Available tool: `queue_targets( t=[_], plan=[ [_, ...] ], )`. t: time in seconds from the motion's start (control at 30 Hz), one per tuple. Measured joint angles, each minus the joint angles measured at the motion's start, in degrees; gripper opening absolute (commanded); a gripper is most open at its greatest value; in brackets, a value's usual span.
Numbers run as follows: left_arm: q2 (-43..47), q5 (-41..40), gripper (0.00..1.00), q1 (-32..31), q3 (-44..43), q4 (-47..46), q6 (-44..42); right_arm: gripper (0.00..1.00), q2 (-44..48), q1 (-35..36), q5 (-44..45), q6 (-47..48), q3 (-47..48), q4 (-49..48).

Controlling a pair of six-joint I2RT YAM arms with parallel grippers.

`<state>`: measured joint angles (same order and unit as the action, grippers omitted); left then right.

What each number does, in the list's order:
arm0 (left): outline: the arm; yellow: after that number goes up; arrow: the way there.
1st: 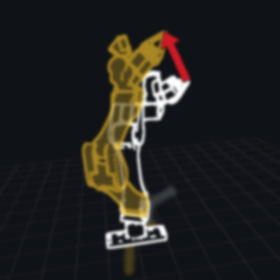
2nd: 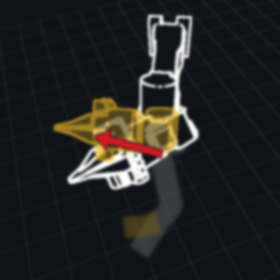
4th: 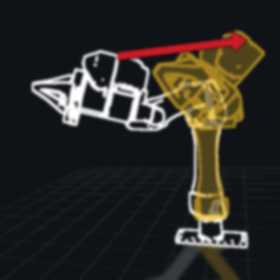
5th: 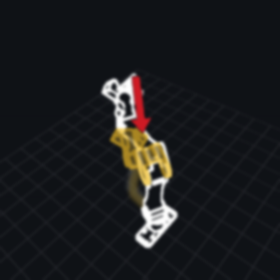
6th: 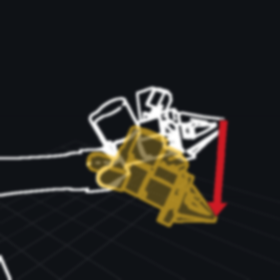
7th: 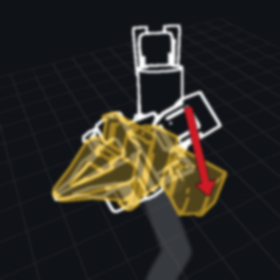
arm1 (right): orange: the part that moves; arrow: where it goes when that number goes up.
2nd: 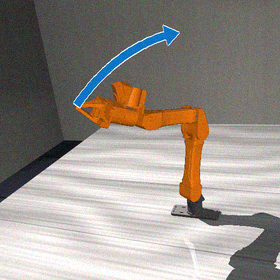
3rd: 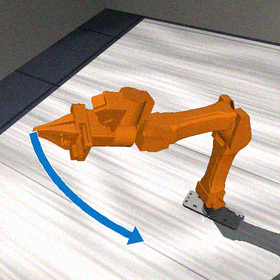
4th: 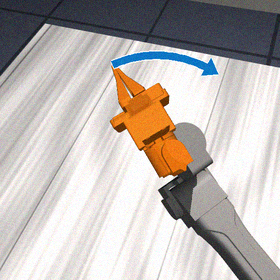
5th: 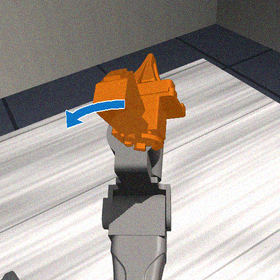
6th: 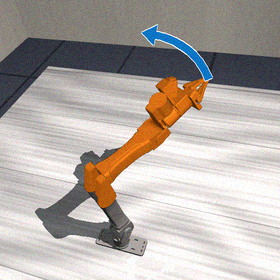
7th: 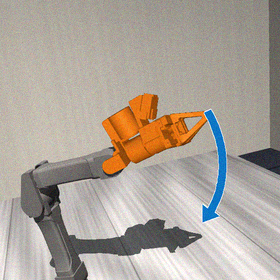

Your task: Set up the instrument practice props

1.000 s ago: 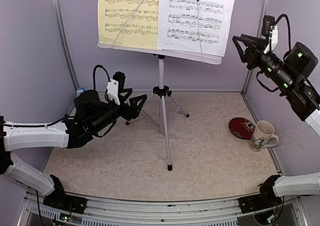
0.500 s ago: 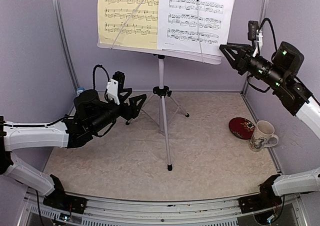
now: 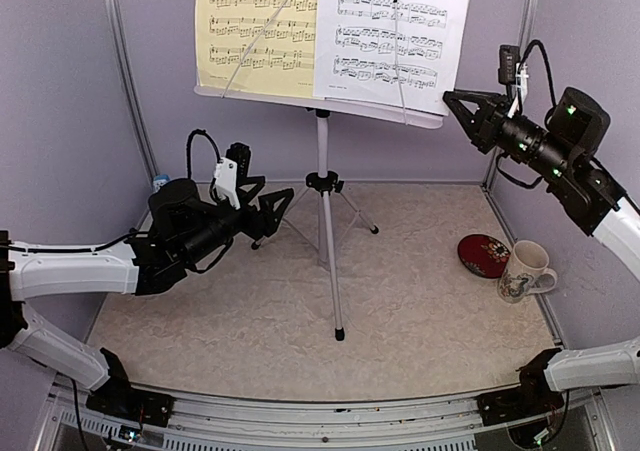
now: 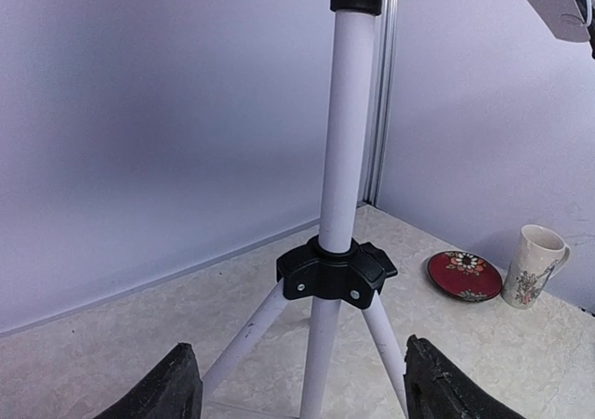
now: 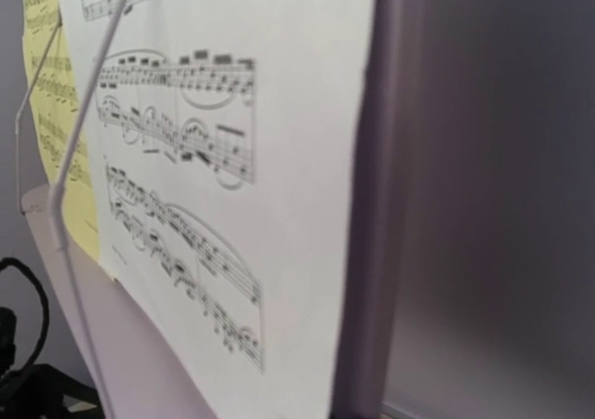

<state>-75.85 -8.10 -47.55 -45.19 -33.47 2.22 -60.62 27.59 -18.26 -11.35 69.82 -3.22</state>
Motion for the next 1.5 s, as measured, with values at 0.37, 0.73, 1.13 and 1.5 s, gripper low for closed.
queue_targets(
  t=[0.37, 0.73, 1.13, 1.5],
  plan=[
    [-0.39, 0.24, 0.73, 0.0, -0.09, 0.0, 0.02, 0.0, 0.13, 0.0, -1.14, -0.28, -0.26, -0.59],
    [-0.61, 0.24, 0.73, 0.02, -0.26, -0.02, 0.0, 0.0, 0.04, 0.0, 1.18, -0.28, -1.01, -0.5],
    [-1.51, 0.39, 0.72, 0.42, -0.42, -0.13, 0.02, 0.0, -0.83, 0.0, 2.19, 0.13, -1.14, 0.63],
    [-2.6, 0.57, 0.73, 0.96, -1.2, -0.42, 0.13, 0.6, -1.55, 0.0, 2.86, 2.73, 0.96, 3.8]
  ],
)
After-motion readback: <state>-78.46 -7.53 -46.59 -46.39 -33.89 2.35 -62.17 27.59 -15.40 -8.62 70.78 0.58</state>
